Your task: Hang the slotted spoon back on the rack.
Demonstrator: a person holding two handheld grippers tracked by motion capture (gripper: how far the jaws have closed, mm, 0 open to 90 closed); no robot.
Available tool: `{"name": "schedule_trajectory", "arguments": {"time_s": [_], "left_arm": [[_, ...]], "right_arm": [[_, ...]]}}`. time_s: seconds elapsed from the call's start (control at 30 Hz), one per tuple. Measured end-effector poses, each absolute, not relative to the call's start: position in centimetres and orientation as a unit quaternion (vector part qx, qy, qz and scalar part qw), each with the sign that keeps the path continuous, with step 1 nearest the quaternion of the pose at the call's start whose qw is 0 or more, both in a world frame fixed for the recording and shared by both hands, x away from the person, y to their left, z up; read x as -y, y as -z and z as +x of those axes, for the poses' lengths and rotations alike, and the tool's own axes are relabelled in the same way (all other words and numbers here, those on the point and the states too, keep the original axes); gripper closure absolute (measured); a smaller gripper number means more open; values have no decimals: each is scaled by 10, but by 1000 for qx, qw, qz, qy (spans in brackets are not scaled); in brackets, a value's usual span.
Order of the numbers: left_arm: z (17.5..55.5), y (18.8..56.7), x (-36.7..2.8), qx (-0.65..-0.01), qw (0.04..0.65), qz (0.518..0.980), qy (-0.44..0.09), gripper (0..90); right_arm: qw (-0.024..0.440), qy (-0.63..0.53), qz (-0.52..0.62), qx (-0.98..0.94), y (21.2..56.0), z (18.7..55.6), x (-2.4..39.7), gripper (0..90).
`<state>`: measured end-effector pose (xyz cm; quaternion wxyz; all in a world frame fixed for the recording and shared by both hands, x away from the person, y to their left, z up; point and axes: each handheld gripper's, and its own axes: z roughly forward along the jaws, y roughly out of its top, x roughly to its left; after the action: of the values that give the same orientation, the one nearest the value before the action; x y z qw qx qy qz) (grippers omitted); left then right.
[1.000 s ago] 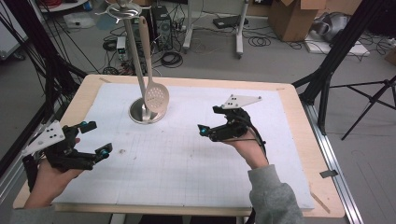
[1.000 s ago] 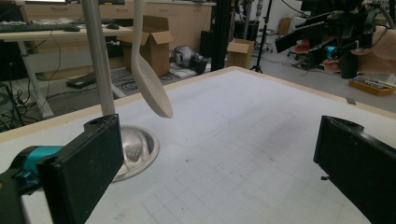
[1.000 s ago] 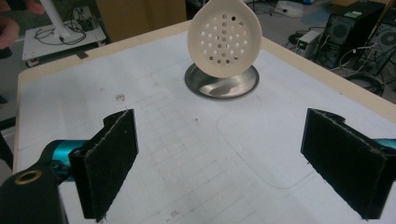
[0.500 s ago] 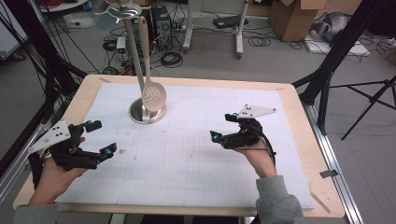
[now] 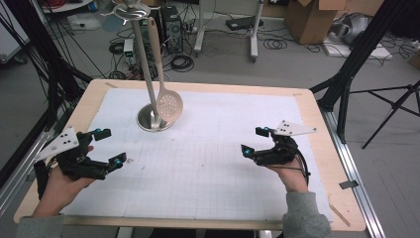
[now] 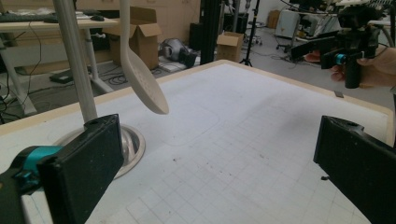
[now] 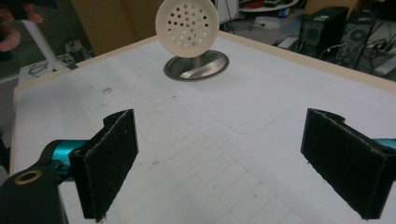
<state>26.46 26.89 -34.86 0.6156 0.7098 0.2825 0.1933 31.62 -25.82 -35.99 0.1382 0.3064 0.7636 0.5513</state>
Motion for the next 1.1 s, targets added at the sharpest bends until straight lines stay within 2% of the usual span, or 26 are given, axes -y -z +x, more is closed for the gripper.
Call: {"name": "schedule_trajectory", "arguments": {"time_s": [0.47, 1.1], "left_arm": [[266, 355, -273, -290, 612, 709, -199, 20], [267, 369, -305, -337, 592, 691, -239, 20]], "right_arm": [[203, -565, 318, -734, 368, 297, 272, 99], [251, -534, 441, -676, 391, 278, 329, 99]]}}
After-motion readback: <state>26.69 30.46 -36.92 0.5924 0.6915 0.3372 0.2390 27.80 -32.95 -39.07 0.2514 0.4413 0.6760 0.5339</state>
